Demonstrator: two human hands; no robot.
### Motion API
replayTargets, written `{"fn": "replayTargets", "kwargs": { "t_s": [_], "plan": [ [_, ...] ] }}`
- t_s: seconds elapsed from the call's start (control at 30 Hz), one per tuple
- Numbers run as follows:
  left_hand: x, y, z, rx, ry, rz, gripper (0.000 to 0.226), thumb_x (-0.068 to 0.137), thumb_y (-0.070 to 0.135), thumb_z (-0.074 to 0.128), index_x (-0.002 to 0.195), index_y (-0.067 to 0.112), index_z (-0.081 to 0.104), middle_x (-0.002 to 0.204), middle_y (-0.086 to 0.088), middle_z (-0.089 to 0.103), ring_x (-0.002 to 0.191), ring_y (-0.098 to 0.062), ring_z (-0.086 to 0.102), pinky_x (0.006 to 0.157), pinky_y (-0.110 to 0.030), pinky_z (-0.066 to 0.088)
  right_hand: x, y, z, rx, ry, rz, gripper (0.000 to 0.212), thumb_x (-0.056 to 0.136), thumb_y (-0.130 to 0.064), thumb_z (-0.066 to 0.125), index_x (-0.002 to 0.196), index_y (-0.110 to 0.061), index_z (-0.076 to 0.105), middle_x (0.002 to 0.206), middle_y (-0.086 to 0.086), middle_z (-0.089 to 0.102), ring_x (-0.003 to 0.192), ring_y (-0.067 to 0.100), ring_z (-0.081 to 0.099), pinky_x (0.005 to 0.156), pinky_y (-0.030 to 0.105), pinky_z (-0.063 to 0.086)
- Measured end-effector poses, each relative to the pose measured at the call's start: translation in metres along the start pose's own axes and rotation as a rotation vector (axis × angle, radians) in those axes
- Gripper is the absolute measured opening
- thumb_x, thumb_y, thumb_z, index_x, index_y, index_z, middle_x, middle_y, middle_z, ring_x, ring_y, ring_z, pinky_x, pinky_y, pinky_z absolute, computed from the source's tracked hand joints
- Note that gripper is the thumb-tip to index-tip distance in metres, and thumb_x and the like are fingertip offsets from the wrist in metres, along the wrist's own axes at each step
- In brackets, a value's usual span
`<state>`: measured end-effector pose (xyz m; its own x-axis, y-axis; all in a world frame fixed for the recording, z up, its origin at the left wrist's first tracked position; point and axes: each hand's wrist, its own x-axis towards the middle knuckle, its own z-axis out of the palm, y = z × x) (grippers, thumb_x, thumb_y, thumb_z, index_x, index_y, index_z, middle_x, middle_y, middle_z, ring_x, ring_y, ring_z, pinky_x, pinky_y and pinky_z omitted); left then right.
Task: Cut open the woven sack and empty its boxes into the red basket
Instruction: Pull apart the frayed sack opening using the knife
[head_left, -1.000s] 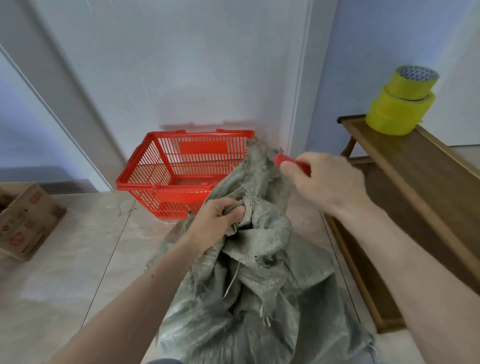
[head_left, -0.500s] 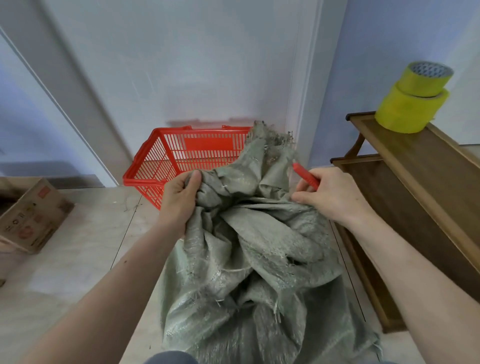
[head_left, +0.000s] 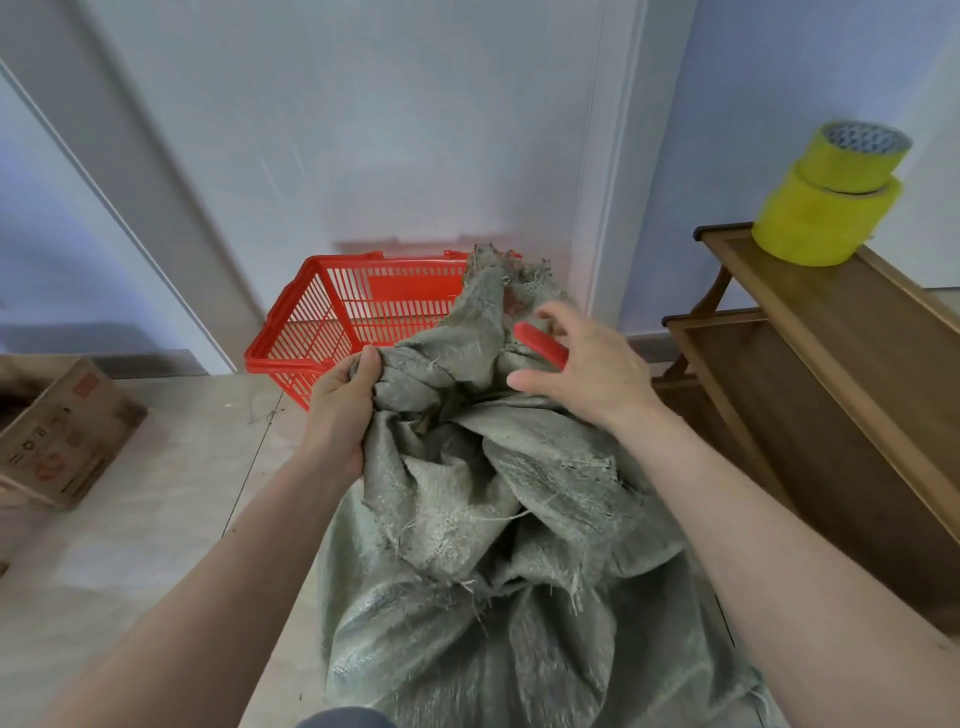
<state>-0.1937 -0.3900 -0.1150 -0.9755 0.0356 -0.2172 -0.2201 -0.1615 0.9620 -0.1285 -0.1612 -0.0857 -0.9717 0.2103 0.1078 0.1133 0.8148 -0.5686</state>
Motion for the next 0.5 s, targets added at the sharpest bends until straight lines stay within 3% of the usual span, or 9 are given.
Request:
{"fn": "replayTargets", "kwargs": {
  "t_s": [0.1,0.13,0.2,0.27,0.37,0.43,0.5],
  "plan": [
    [-0.002,0.004,-0.004,-0.048,-0.023,-0.020,0.027,0.104,0.027,0.051,0.089,0.016,0.071,0.082,-0.001,0.078,0.077,-0.014,0.074,0.065,-0.028,0.060,0.009,0.005,0.017,-0.018,-0.014,0.090,0.068,0.076,-0.053,0.078,0.133,-0.032,0.049,0.123,-0.002,0.062,0.111,0.024,0.059,0.080,0.033,0.042],
    [-0.002,0.005,-0.006,-0.052,-0.023,-0.023,0.026,0.104,0.027,0.051,0.091,0.016,0.071,0.084,-0.002,0.078,0.080,-0.016,0.074,0.067,-0.029,0.060,0.012,0.006,0.020,-0.009,-0.005,0.124,0.056,0.078,-0.050,0.077,0.125,-0.030,0.054,0.109,-0.002,0.064,0.101,0.024,0.060,0.077,0.033,0.042],
    [0.001,0.005,-0.012,-0.021,-0.013,-0.022,0.023,0.103,0.027,0.052,0.096,0.018,0.071,0.092,-0.004,0.077,0.092,-0.022,0.073,0.074,-0.033,0.060,0.014,0.008,0.021,0.051,-0.002,0.146,0.029,0.080,-0.041,0.078,0.091,-0.023,0.058,0.076,-0.006,0.055,0.077,0.022,0.054,0.067,0.032,0.038],
    [0.008,0.005,-0.017,0.257,0.033,0.069,0.014,0.101,0.025,0.056,0.110,0.024,0.067,0.104,-0.002,0.072,0.106,-0.026,0.068,0.082,-0.035,0.056,0.015,0.009,0.018,0.161,-0.026,0.136,0.037,0.079,-0.034,0.080,0.072,-0.014,0.050,0.062,-0.004,0.043,0.062,0.020,0.047,0.061,0.033,0.034],
    [0.014,0.009,-0.019,0.900,0.112,0.443,0.043,0.097,0.013,0.059,0.138,0.021,0.051,0.134,-0.008,0.055,0.124,-0.027,0.052,0.103,-0.038,0.042,0.012,0.002,0.005,0.213,-0.043,0.095,0.046,0.077,-0.029,0.082,0.065,-0.013,0.041,0.059,-0.001,0.036,0.052,0.016,0.037,0.056,0.031,0.029],
    [0.012,0.020,-0.010,0.929,0.091,0.735,0.051,0.092,0.000,0.055,0.141,0.013,0.050,0.144,-0.013,0.049,0.134,-0.030,0.044,0.114,-0.043,0.035,0.011,-0.004,-0.004,0.211,-0.048,0.080,0.049,0.077,-0.029,0.083,0.063,-0.016,0.038,0.057,-0.002,0.036,0.050,0.014,0.036,0.053,0.029,0.028],
    [0.008,0.030,0.005,0.937,-0.045,0.985,0.045,0.095,0.009,0.053,0.140,0.011,0.052,0.144,-0.012,0.052,0.135,-0.029,0.046,0.114,-0.048,0.036,0.011,-0.009,-0.010,0.223,-0.047,0.067,0.048,0.076,-0.029,0.083,0.064,-0.016,0.039,0.056,-0.002,0.037,0.049,0.014,0.037,0.052,0.028,0.029]
  ]
}}
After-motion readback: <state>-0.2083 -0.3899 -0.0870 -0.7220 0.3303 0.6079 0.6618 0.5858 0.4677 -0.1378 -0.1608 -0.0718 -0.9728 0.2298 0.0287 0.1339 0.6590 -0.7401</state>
